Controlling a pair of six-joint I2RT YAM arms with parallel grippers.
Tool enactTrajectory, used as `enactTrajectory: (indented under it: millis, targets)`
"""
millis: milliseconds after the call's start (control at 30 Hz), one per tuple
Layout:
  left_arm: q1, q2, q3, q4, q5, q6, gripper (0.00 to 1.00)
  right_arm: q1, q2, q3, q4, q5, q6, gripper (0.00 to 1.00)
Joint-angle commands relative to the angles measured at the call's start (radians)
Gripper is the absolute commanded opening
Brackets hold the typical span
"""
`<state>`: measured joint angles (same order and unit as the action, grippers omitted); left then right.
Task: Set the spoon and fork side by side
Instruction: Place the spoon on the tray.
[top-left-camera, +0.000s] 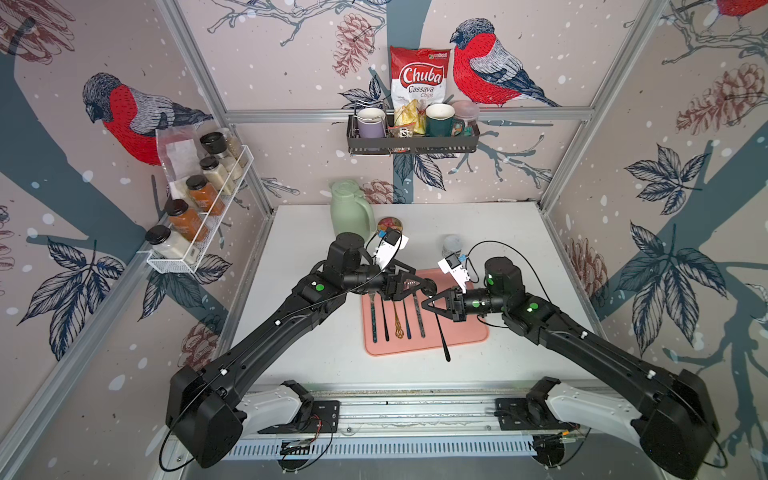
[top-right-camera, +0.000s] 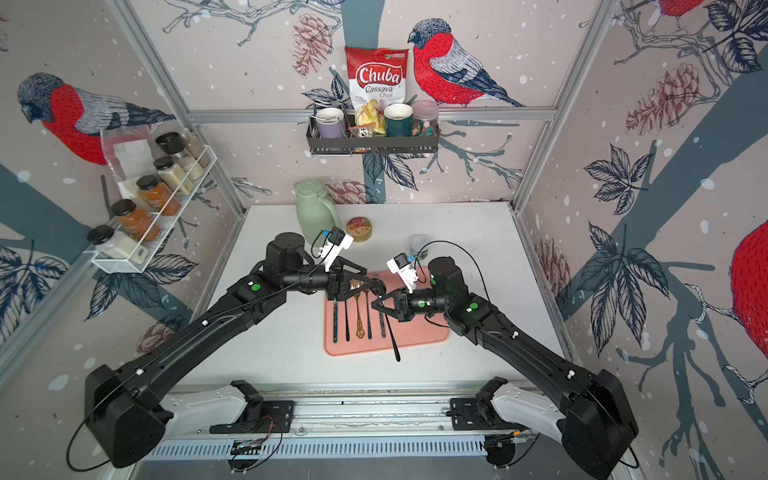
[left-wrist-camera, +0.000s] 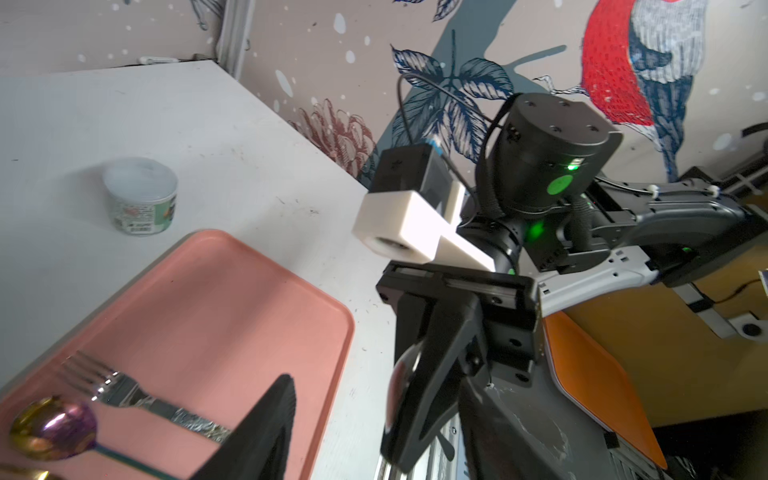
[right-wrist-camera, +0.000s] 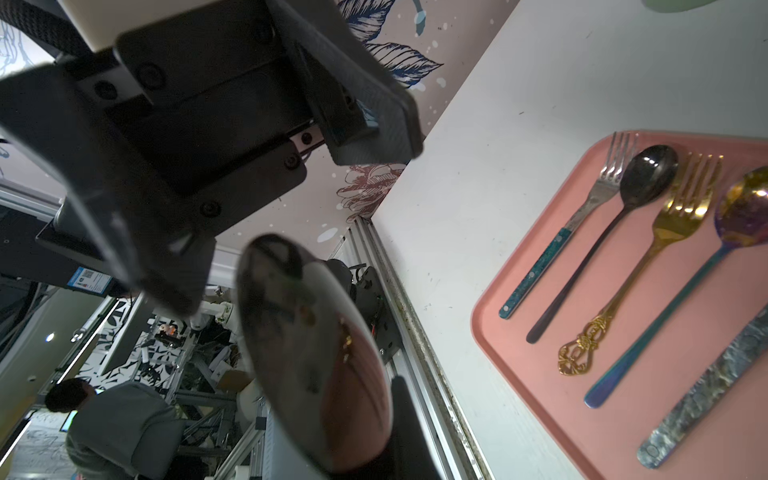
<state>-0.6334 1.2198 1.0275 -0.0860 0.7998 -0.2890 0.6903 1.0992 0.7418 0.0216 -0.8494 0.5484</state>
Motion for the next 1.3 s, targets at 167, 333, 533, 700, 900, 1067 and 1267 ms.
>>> enactTrajectory:
  millis: [167, 333, 533, 700, 900, 1067, 1267]
  targets:
    - [-0.051, 0.043, 0.034, -0.025, 0.028, 0.081, 0.44, 0.008, 0.005, 0.026, -0.003, -0.008, -0.027, 0.01]
    - [-0.051, -0.022, -0.010, -0.048, -0.112, 0.139, 0.26, -0.003, -0.006, 0.046, -0.071, 0.077, -0.037, 0.03]
    - [-0.051, -0.040, -0.034, 0.004, -0.117, 0.114, 0.00, -0.010, -0.012, 0.053, -0.087, 0.117, -0.019, 0.12]
    - [-0.051, -0.073, -0.063, 0.059, -0.143, 0.081, 0.00, -0.009, -0.024, 0.059, -0.120, 0.143, -0.022, 0.28]
    - [-0.051, -0.110, -0.056, -0.001, -0.322, 0.014, 0.00, -0.008, -0.095, 0.107, -0.292, 0.422, -0.061, 0.49]
    - [-0.052, -0.087, 0.044, -0.205, -0.463, -0.028, 0.00, 0.014, -0.144, 0.143, -0.413, 0.676, -0.080, 0.49]
    - [-0.065, -0.087, 0.095, -0.351, -0.645, -0.084, 0.00, 0.132, -0.136, 0.192, -0.458, 0.857, -0.117, 0.49]
